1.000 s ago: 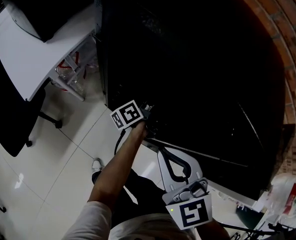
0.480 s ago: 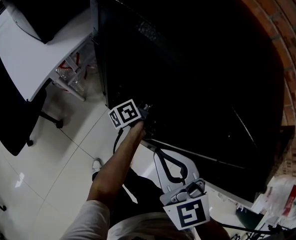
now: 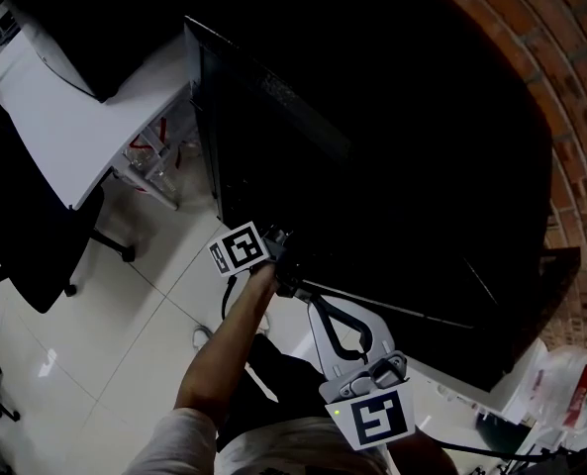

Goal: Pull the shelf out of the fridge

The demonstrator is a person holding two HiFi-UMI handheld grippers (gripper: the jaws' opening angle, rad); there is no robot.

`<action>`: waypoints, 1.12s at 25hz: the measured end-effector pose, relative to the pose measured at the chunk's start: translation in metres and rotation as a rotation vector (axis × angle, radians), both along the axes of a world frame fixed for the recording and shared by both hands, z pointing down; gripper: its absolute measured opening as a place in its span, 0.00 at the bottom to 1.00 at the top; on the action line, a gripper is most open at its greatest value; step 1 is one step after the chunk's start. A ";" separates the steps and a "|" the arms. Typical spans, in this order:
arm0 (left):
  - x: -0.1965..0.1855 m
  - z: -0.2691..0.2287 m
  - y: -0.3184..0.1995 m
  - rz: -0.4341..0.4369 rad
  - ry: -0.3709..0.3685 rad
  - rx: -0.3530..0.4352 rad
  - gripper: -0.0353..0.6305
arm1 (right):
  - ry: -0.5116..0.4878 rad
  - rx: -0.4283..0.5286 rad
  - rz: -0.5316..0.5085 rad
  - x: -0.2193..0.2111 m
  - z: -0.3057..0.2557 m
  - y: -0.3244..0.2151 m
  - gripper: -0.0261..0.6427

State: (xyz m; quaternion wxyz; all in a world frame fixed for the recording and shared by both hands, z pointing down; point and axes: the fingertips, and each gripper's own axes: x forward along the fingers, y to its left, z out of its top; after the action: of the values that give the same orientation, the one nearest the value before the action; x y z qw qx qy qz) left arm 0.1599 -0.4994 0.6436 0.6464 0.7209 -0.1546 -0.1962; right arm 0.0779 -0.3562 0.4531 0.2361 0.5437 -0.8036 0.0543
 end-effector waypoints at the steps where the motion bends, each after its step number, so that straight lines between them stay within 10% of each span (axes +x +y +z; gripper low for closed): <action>1: -0.004 -0.001 0.003 0.003 -0.002 0.004 0.06 | 0.000 0.003 0.006 0.000 -0.002 0.000 0.05; 28: -0.175 -0.109 0.113 -0.035 0.038 0.026 0.06 | -0.033 0.117 0.211 -0.042 -0.069 0.071 0.05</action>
State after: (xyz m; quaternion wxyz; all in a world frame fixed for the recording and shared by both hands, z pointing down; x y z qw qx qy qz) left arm -0.0147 -0.3868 0.5342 0.6364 0.7225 -0.1524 -0.2231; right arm 0.0361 -0.2851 0.3842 0.1835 0.6370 -0.7476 0.0409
